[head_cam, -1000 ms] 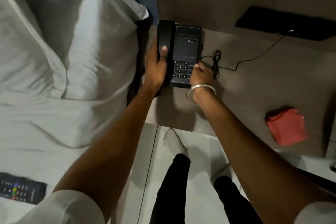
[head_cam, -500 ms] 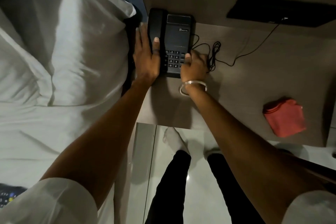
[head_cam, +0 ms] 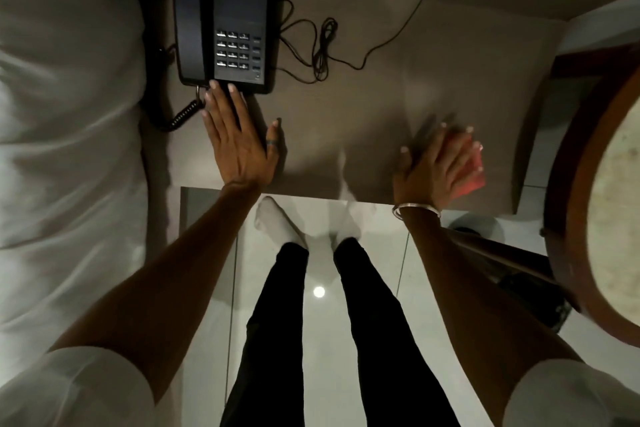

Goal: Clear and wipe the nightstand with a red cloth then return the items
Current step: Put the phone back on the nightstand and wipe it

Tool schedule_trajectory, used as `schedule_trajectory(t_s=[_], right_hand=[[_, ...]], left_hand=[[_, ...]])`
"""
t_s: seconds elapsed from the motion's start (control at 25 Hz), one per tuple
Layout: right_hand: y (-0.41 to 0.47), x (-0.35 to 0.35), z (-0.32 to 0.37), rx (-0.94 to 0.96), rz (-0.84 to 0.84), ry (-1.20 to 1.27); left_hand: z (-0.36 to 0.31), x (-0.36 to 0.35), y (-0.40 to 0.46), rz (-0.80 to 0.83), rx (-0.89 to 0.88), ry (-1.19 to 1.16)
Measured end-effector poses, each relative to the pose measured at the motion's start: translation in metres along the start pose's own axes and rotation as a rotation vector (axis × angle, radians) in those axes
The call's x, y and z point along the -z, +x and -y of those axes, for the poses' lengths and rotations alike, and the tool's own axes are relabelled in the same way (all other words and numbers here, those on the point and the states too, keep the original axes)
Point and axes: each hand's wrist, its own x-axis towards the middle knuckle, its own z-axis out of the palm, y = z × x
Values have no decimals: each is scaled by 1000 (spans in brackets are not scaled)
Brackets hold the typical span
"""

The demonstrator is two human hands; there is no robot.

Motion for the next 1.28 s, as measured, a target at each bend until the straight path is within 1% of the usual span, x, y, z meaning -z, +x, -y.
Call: schedule_trajectory(t_s=[0.04, 0.08, 0.12, 0.16, 0.2, 0.28, 0.36, 0.44, 0.52, 0.56, 0.6, 0.64, 0.68, 0.76, 0.8, 0.84, 1.0, 1.12, 1.16, 1.2, 1.28], right_hand=[[3, -3, -4, -123, 5, 38], [5, -5, 0, -205, 18, 53], [5, -5, 7, -223, 26, 43], [6, -6, 16, -177, 28, 22], [7, -7, 24, -84, 28, -5], [17, -2, 42, 179, 38, -59], [33, 6, 67, 390, 25, -31], [48, 25, 101, 499, -27, 214], [56, 51, 143, 621, -66, 517], [58, 62, 168, 697, -96, 607], [59, 72, 194, 773, -144, 630], [57, 77, 220, 854, -196, 584], [55, 75, 242, 949, -220, 478], [55, 59, 272, 1143, -162, 140], [60, 49, 279, 1208, -130, 15], [66, 42, 281, 1231, -117, -42], [74, 40, 290, 1132, -138, -6], [85, 40, 287, 1304, -156, -66], [95, 42, 291, 1304, -136, -40], [100, 44, 295, 1251, -131, 0], [94, 42, 305, 1063, -125, 91]], left_hand=[[-4, -3, 3, -9, -10, -7], [-7, -6, 5, -22, -17, -17], [-10, -10, 7, -41, -16, -28], [-12, -13, 8, -64, -10, -37], [-13, -16, 9, -92, -5, -48], [-7, -18, 12, -172, -10, -62], [2, -13, 22, -270, 10, -81], [8, -8, 34, -329, 78, -110], [12, -9, 40, -321, 124, -93], [13, -11, 41, -308, 135, -87], [13, -13, 42, -299, 143, -91], [14, -13, 42, -299, 150, -104], [13, -13, 42, -305, 153, -116], [14, -11, 42, -314, 165, -141], [14, -10, 43, -314, 161, -154], [13, -9, 43, -312, 158, -165], [13, -7, 46, -293, 171, -167], [14, -8, 45, -293, 158, -185], [14, -8, 46, -300, 162, -184], [15, -9, 45, -301, 168, -186], [17, -9, 44, -292, 169, -204]])
